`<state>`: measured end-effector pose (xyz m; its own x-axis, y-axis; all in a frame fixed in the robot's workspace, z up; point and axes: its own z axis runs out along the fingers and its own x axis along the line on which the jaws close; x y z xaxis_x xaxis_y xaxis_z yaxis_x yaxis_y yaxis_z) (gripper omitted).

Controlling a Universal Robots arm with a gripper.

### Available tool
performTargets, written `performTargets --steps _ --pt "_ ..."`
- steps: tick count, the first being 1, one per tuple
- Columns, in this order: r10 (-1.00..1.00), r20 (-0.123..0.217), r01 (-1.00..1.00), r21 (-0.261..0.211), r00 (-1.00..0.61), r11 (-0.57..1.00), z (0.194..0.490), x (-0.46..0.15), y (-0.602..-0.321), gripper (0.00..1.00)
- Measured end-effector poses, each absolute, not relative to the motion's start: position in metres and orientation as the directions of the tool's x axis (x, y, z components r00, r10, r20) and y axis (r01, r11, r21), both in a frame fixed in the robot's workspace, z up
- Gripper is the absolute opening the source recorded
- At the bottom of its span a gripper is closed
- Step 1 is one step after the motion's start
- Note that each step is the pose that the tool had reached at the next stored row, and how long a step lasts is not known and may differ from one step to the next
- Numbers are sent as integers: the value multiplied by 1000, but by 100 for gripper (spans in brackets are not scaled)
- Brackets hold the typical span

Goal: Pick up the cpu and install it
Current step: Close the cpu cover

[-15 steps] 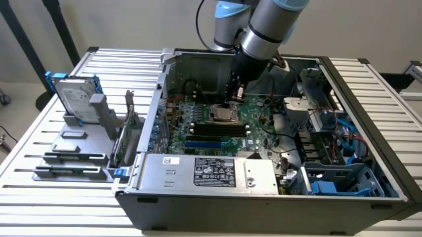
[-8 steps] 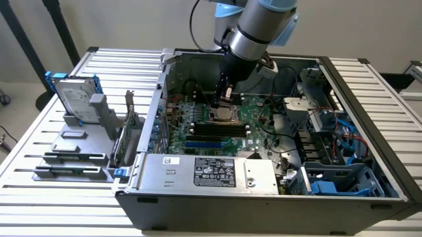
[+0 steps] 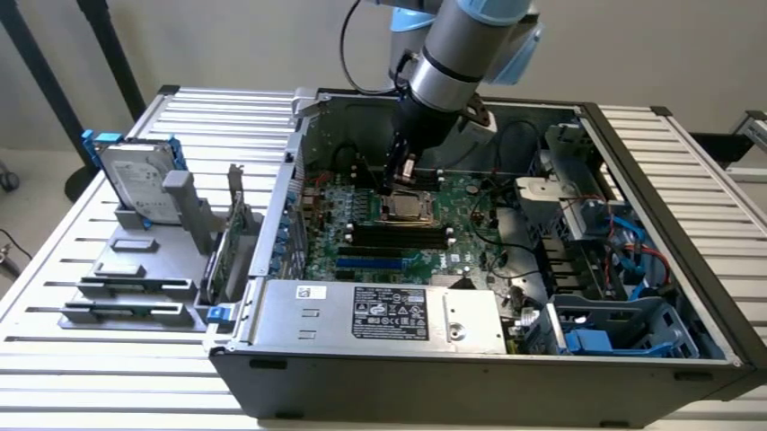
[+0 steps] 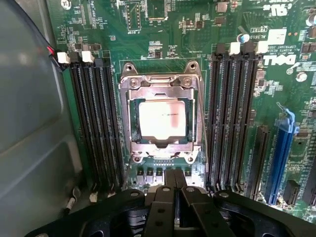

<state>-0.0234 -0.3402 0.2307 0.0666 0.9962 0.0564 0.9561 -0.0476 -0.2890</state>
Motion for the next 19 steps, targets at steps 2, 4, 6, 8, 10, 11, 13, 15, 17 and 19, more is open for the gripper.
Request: performTargets --steps 2,4,6,8,10,11,13,15,17,19 --pt "996 59 956 -289 68 -48 228 -23 -339 11" --pt "996 61 956 -289 69 -49 225 -23 -338 11" --pt "996 63 956 -289 71 -50 221 -23 -338 11" --pt "995 65 956 -289 72 -50 217 -23 -337 11" --pt "995 67 956 -290 73 -50 214 -23 -337 11" --pt "995 68 956 -290 73 -50 213 -23 -337 11" --pt "995 71 956 -290 74 -51 210 -23 -337 11" --pt "994 74 956 -290 75 -50 207 -23 -337 11" --pt "994 77 956 -290 75 -50 204 -23 -337 11" --pt "994 81 956 -290 76 -49 202 -23 -337 11"
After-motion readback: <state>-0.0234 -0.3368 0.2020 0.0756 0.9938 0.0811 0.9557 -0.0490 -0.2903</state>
